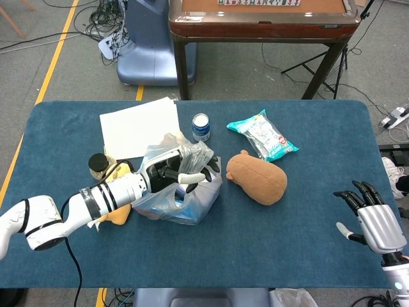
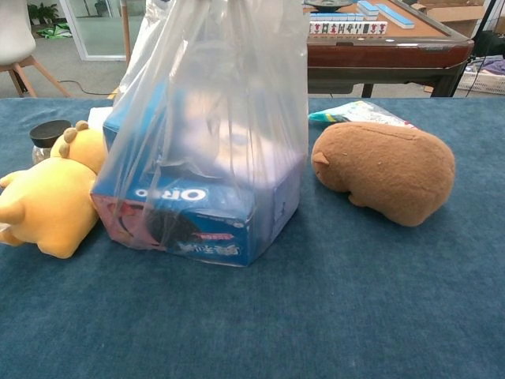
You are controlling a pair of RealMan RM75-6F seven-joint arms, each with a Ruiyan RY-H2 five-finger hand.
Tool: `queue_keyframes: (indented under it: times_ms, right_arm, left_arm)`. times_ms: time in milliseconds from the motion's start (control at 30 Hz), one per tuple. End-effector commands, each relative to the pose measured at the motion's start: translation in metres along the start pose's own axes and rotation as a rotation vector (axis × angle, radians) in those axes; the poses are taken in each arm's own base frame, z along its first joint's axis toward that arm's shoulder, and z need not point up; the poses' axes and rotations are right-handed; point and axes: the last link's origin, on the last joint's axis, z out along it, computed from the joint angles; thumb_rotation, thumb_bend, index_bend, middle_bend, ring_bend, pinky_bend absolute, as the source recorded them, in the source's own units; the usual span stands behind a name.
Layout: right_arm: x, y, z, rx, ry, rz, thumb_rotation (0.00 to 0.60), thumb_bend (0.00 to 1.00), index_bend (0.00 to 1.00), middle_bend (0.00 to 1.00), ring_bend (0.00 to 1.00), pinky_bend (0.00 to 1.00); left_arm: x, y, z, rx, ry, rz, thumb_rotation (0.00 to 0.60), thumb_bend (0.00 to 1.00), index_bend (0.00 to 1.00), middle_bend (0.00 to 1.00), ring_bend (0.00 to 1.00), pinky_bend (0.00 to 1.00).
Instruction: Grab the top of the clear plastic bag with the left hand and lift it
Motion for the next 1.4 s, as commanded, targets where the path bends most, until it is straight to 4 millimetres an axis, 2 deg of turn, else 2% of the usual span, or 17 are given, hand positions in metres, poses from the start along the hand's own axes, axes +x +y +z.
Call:
queue_keyframes:
  times_ms: [33, 233, 433, 500, 600, 767, 1067, 1233, 1400]
  right_arm:
    - [0.000, 0.000, 0.000, 0.000, 0.000, 0.001, 0.600, 0.24, 0.26, 0.30, 0.08, 0.10]
    - [-0.001, 0.000, 0.001, 0.003, -0.002, 0.002, 0.600, 0.24, 0.26, 0.30, 0.08, 0.10]
    - [-0.001, -0.001, 0.001, 0.006, -0.001, 0.003, 0.600, 0.24, 0.26, 0.30, 0.08, 0.10]
    - [-0.001, -0.001, 0.001, 0.004, -0.002, 0.003, 0.600, 0.24, 0.26, 0.30, 0.08, 0.10]
    - [-0.001, 0.000, 0.001, 0.002, -0.004, 0.002, 0.600, 0.24, 0.26, 0.30, 0.08, 0.10]
    - [0.000, -0.001, 0.002, 0.003, 0.000, 0.003, 0.600, 0.24, 0.26, 0.30, 0.08, 0.10]
    - [0.001, -0.002, 0.002, 0.007, 0.007, 0.005, 0.600, 0.24, 0.26, 0.30, 0.08, 0.10]
    - [0.001, -0.002, 0.002, 0.007, 0.009, 0.006, 0.600, 0.24, 0.26, 0.30, 0.08, 0.10]
    - [0.001, -0.003, 0.001, 0.009, 0.010, 0.007, 0.600, 0.24, 0.26, 0.30, 0.08, 0.10]
  left_arm:
    - [0.001, 0.000, -0.002, 0.020, 0.018, 0.010, 0.600, 0.19, 0.37, 0.41, 0.44, 0.73]
    - [-0.002, -0.003, -0.006, 0.066, 0.033, 0.007, 0.600, 0.19, 0.35, 0.41, 0.45, 0.77]
    - [-0.007, -0.010, -0.007, 0.120, 0.030, 0.031, 0.600, 0.19, 0.33, 0.41, 0.43, 0.73]
    - [-0.009, -0.010, -0.008, 0.118, 0.024, 0.020, 0.600, 0.19, 0.34, 0.41, 0.44, 0.75]
    - [-0.011, -0.007, -0.011, 0.118, 0.015, 0.029, 0.600, 0.19, 0.37, 0.43, 0.49, 0.84]
    - [-0.016, -0.002, -0.017, 0.124, -0.005, 0.035, 0.600, 0.19, 0.44, 0.53, 0.61, 0.99]
    - [-0.016, 0.018, -0.032, 0.080, -0.017, 0.038, 0.600, 0.20, 0.53, 0.69, 0.78, 1.00]
    - [-0.013, 0.034, -0.044, 0.024, 0.009, 0.033, 0.600, 0.31, 0.58, 0.75, 0.83, 1.00]
    - [-0.010, 0.047, -0.058, -0.039, 0.039, 0.024, 0.600, 0.35, 0.60, 0.78, 0.86, 1.00]
